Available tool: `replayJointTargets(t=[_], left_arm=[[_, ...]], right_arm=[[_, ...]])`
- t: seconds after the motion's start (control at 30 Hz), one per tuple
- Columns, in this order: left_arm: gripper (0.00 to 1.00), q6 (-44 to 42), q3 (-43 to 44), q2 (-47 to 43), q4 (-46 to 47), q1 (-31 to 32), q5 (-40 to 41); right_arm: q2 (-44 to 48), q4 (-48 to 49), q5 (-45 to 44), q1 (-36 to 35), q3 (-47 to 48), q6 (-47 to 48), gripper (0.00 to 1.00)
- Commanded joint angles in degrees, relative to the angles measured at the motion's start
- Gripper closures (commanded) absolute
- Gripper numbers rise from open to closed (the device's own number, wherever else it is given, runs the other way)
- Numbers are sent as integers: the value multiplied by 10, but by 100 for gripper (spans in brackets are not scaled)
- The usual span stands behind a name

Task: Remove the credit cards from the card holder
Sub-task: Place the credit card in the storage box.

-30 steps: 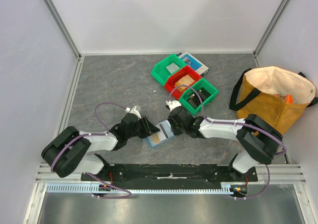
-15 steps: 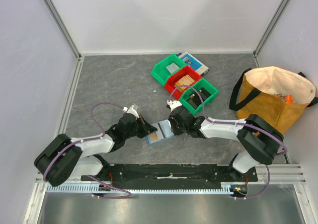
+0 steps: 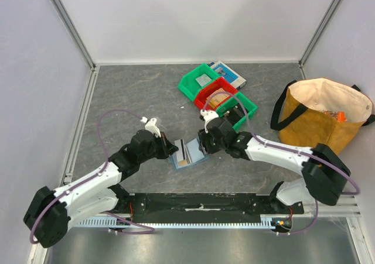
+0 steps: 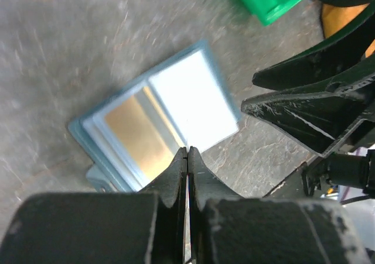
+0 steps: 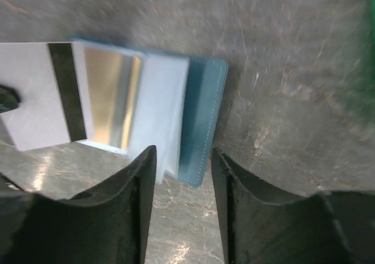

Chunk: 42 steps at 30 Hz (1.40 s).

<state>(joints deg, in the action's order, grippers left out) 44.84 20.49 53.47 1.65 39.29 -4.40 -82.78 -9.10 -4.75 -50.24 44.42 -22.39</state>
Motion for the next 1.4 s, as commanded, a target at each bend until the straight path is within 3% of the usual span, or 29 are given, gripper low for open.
replayJointTargets(t=[0.0,0.13,0.37,0.57,0.77,1.13,1.27,1.37], left_arm=[[98,-181,99,-41,-81,3,35],[98,-292,185,-35,-123,28,68],[98,-527,269,16,-126,139,195],[98,-696,239,34,-18,195,272],[98,-800,213,48,87,225,311],[98,-895,196,80,182,254,331],[98,-907,186,83,193,260,334],[98,-908,181,85,194,264,334]], right_arm=[[77,-45,-8,12,72,5,42],[138,-73,-9,39,109,-34,22],[198,-53,-6,60,126,-141,17],[217,26,10,59,99,-237,16],[203,51,11,61,95,-292,17],[145,137,80,69,78,-379,34],[141,156,85,77,66,-390,47],[140,170,86,84,55,-398,63]])
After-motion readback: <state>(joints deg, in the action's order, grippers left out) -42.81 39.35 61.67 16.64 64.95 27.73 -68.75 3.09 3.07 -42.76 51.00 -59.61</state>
